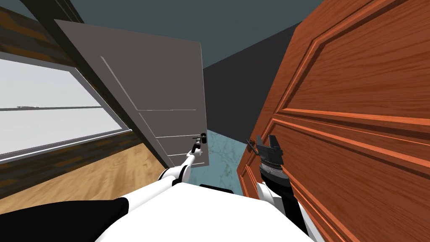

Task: Push the door open

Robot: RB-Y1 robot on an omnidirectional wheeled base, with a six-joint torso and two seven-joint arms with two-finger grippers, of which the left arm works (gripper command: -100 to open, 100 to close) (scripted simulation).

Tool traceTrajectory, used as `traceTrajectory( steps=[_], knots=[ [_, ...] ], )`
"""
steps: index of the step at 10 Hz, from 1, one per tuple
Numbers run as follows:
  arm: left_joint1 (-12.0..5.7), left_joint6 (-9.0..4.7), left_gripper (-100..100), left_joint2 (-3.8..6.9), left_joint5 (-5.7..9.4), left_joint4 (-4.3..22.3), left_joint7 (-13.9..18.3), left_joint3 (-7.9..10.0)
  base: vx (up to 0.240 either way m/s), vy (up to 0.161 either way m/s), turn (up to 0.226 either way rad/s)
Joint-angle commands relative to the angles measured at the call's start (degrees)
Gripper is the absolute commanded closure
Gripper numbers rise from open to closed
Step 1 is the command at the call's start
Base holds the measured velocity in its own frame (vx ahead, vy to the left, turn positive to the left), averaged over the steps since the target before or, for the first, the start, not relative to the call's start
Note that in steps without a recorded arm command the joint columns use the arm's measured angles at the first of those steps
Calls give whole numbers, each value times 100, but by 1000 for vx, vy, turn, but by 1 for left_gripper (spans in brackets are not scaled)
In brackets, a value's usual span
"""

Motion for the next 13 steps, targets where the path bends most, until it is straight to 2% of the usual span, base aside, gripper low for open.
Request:
traceTrajectory(
  steps=[1,4,6,7,8,10,11,12,13],
  knots=[
    [-53,-55,100,-63,25,-30,-203,150,205,-42,154],
    [-114,-90,100,-314,56,-47,-510,356,171,-9,121],
    [-154,-112,100,-531,76,-58,-706,487,179,-30,126],
    [-78,-49,100,-508,62,-133,-632,429,69,-21,29],
    [-146,-147,100,-371,180,-85,-861,628,111,-4,-58],
    [-146,-147,100,-371,180,-85,-861,628,92,5,-5],
    [-201,-234,100,-302,282,-29,-1050,798,104,14,-48],
    [-201,-234,100,-302,282,-130,-1050,798,94,17,-12],
    [-201,-150,100,-302,282,-267,-1050,798,43,9,-16]
  ],
)
